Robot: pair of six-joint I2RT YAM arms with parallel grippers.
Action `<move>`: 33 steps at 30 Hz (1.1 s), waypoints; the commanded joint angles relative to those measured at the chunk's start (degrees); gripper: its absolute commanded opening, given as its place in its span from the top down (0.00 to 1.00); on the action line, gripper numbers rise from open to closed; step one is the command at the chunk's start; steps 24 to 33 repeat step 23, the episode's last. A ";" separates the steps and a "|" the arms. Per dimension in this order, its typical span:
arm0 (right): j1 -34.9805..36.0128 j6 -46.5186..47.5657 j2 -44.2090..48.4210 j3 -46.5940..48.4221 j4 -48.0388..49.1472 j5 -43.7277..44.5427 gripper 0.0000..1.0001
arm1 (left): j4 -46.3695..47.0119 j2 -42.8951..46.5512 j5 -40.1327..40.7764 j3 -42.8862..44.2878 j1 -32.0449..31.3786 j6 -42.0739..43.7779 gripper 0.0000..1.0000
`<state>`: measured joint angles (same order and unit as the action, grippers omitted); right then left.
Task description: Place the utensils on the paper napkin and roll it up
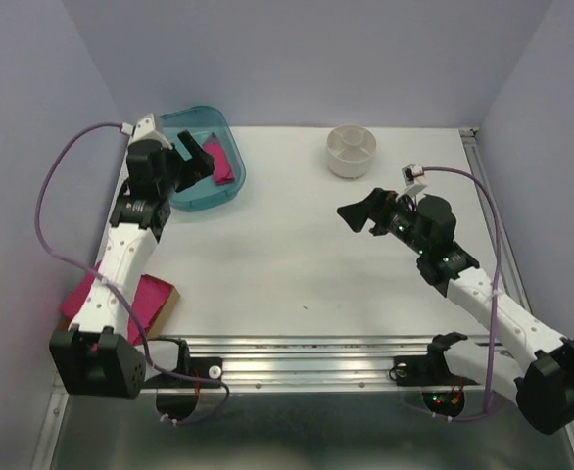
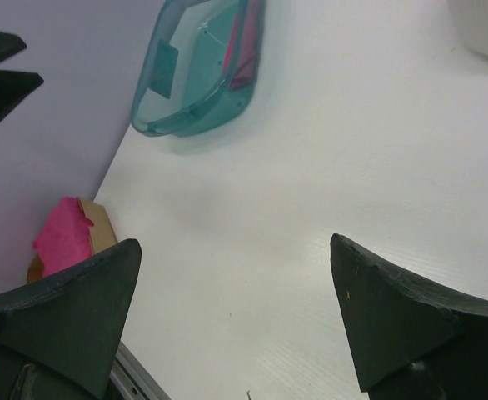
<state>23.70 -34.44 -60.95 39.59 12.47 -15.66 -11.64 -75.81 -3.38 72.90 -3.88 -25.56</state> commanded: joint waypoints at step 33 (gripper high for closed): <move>0.46 2.62 22.89 -18.14 -5.18 8.37 0.00 | 26.93 50.14 -1.72 -60.68 -8.95 -8.54 0.02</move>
